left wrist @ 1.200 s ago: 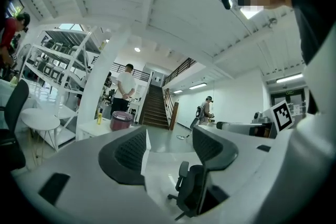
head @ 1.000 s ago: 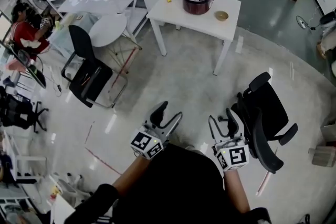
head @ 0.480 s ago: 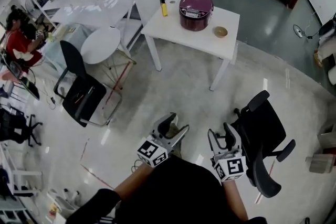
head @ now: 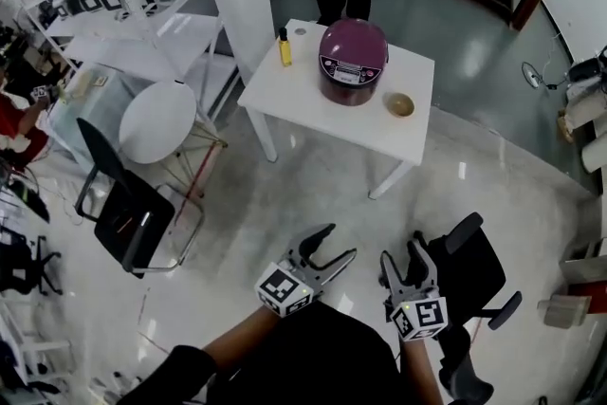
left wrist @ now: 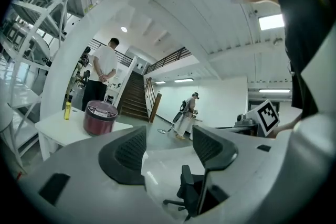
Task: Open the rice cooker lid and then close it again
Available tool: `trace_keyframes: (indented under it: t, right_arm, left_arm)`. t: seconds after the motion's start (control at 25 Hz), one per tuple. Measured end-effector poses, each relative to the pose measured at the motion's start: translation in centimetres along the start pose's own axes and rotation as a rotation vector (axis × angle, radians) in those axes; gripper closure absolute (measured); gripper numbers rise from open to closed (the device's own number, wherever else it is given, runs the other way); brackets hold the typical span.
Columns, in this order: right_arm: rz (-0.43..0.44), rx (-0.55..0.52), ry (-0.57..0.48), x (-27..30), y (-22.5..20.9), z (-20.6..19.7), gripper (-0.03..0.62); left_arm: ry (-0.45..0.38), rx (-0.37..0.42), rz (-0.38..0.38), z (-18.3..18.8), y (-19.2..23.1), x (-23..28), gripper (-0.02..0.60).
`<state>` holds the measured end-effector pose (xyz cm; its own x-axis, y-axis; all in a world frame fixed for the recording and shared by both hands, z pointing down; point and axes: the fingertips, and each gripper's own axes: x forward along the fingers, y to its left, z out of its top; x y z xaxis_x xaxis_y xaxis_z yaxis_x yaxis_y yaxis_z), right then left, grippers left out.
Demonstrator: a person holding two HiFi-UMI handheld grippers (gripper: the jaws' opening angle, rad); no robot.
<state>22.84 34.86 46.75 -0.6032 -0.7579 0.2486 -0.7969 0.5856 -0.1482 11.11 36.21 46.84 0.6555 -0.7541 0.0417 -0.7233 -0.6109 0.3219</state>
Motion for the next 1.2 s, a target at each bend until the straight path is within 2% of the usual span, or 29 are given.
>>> trace_keyframes:
  t: [0.24,0.48,0.72,0.96,1.2]
  right_arm:
    - [-0.008,0.006,0.025,9.4,-0.3,3.1,0.359]
    - [-0.017,-0.019,0.045,15.9,0.2,4.8,0.359]
    - [-0.017,-0.019,0.055,20.1,0.3,5.6,0.359]
    - [-0.024,0.0,0.061,22.1,-0.4,5.8,0.359]
    - [-0.012,0.021,0.066,24.1,-1.7,5.4,0.359]
  left_arm:
    - [0.002,-0.006,-0.015,3.9,8.8,2.2,0.328]
    - [-0.036,-0.031,-0.009,6.7,15.2,3.1,0.328]
    - [-0.05,-0.038,-0.032,8.2,18.6,4.3,0.328]
    - [-0.048,-0.055,0.003,8.7,21.2,4.5,0.328]
    - [-0.032,-0.034,0.039,8.3,23.4,5.1,0.328]
